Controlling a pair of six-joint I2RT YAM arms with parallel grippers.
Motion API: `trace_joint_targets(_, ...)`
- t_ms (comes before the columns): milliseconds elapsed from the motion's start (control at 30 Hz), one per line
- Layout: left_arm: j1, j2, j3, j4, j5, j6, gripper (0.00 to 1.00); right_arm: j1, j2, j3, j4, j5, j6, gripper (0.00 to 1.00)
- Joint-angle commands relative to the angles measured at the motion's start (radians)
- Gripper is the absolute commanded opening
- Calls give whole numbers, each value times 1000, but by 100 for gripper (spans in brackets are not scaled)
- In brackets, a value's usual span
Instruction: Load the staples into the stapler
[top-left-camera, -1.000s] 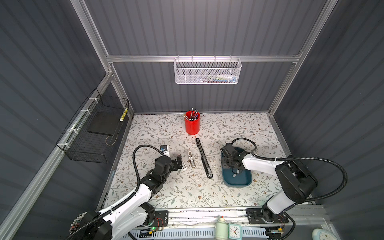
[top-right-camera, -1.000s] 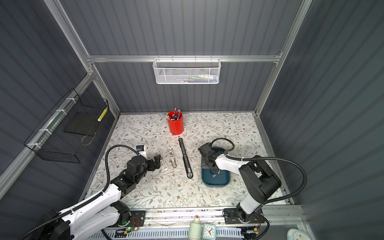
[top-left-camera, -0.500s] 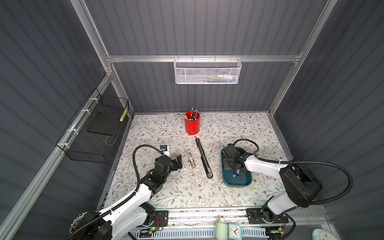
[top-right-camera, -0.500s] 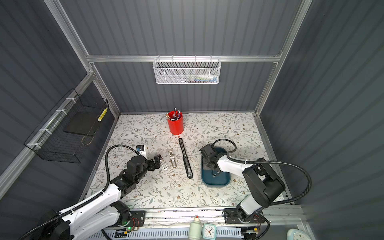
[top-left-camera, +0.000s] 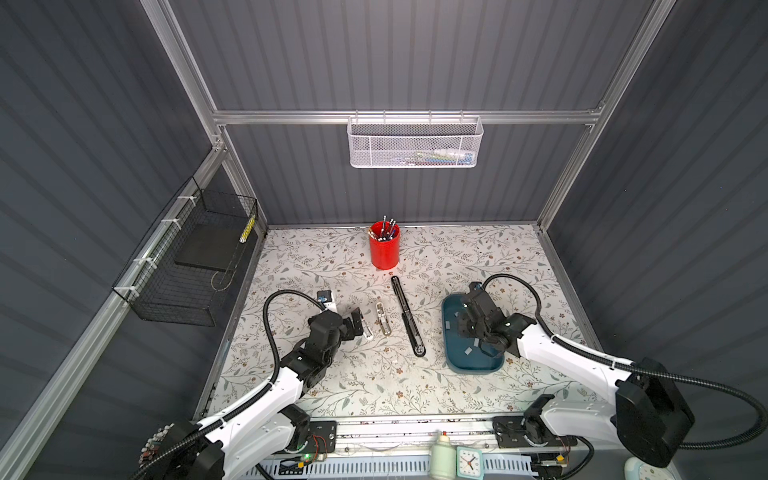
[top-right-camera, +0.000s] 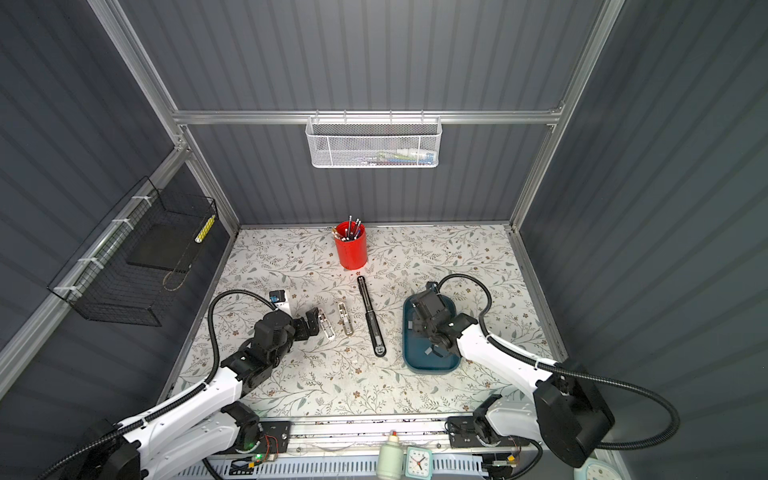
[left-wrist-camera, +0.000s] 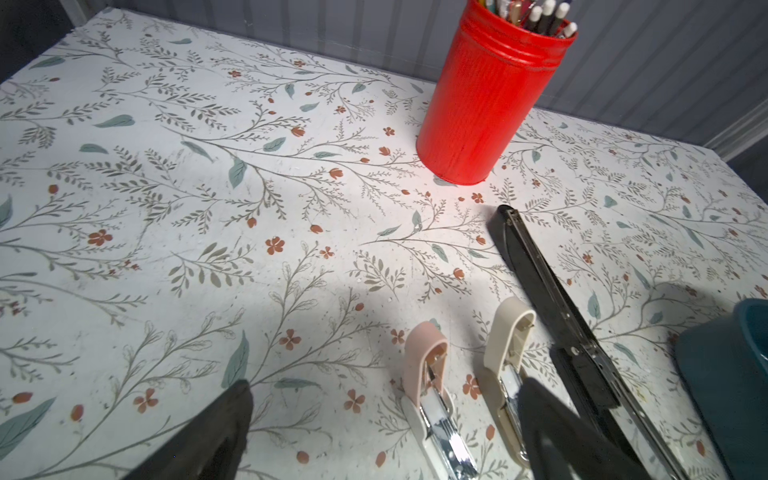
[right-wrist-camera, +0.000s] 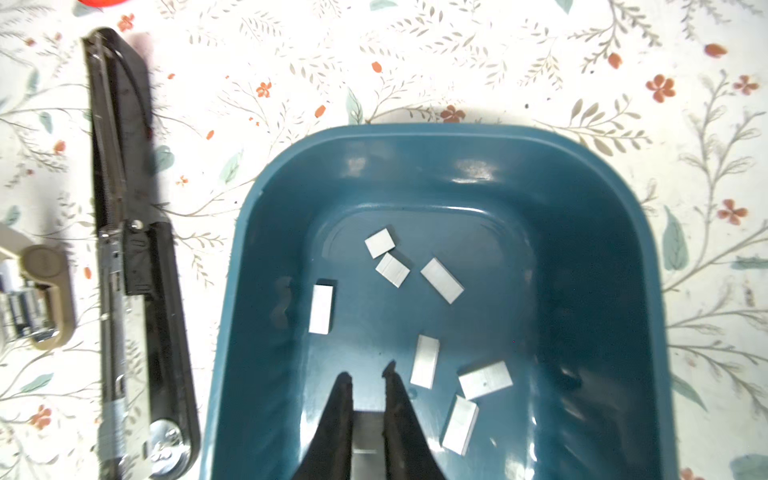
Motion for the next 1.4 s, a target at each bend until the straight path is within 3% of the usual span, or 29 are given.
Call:
trace_joint_targets(0, 6, 12, 35, -46, -65, -51, 100, 21, -41, -2, -33, 14, 14, 15)
trace_joint_targets(100, 25, 2, 27, -45, -50, -78, 100, 57, -72, 15, -45, 33, 19, 15)
trace_joint_targets(267, 137, -12, 14, -78, 33, -149, 100, 169, -85, 77, -58, 85, 35, 15)
trace_joint_targets(567, 144, -173, -28, -58, 141, -160, 100, 377, 14, 213, -58, 183, 91, 15)
trace_joint_targets(667, 144, -199, -39, -72, 118, -189, 100, 423, 55, 233, -18, 207, 122, 15)
trace_joint_targets(833, 144, -208, -59, -186, 84, -399, 100, 490, 150, 288, 27, 240, 157, 14)
trace_joint_targets(1067, 145, -233, -51, -218, 98, -385, 100, 531, 300, 364, 52, 274, 172, 14)
trace_joint_targets(1367, 144, -327, -90, -263, -66, -410, 100, 522, 448, 435, 148, 259, 74, 14)
